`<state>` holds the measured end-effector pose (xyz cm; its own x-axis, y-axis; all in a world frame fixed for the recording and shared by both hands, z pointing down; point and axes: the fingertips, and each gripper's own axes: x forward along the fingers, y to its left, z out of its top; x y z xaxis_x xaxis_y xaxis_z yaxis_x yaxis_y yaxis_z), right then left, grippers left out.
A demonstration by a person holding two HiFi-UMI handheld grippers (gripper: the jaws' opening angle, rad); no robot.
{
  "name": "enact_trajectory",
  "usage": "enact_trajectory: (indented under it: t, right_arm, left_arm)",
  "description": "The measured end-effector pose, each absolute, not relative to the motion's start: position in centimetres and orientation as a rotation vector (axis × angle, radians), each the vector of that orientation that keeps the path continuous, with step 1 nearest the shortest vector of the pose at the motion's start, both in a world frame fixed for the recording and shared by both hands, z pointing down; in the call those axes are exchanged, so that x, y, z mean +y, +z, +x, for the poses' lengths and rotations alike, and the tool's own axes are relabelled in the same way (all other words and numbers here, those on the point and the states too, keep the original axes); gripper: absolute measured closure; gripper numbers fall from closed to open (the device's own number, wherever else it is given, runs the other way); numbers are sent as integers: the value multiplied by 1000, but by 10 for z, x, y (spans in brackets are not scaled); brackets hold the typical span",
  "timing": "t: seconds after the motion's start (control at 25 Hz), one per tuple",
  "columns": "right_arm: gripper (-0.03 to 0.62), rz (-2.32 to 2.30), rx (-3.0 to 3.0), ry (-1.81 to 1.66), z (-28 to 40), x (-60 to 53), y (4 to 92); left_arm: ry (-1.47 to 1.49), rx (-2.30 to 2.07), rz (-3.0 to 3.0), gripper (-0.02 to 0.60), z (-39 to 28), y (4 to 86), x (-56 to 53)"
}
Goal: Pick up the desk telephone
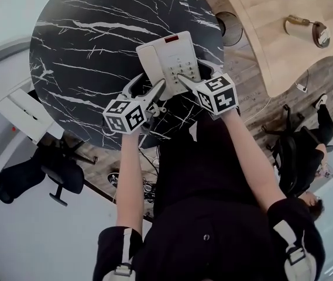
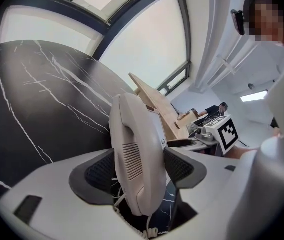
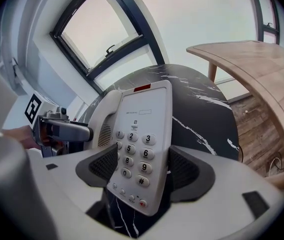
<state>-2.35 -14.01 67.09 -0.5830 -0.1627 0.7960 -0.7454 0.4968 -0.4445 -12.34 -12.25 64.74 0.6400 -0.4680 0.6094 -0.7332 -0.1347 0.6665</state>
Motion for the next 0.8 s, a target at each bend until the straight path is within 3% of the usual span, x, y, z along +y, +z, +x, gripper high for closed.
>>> enact_trajectory:
  t: [0.24,0.8]
  right_arm:
    - [283,764,-2040,1077,-26,-143,674]
    - [281,697,-2037,1100,-27,-144,680]
  left_arm:
    - [280,-890,1785,222,-123,653,-125]
    - [221,-811,1777,233,-119,655,-125]
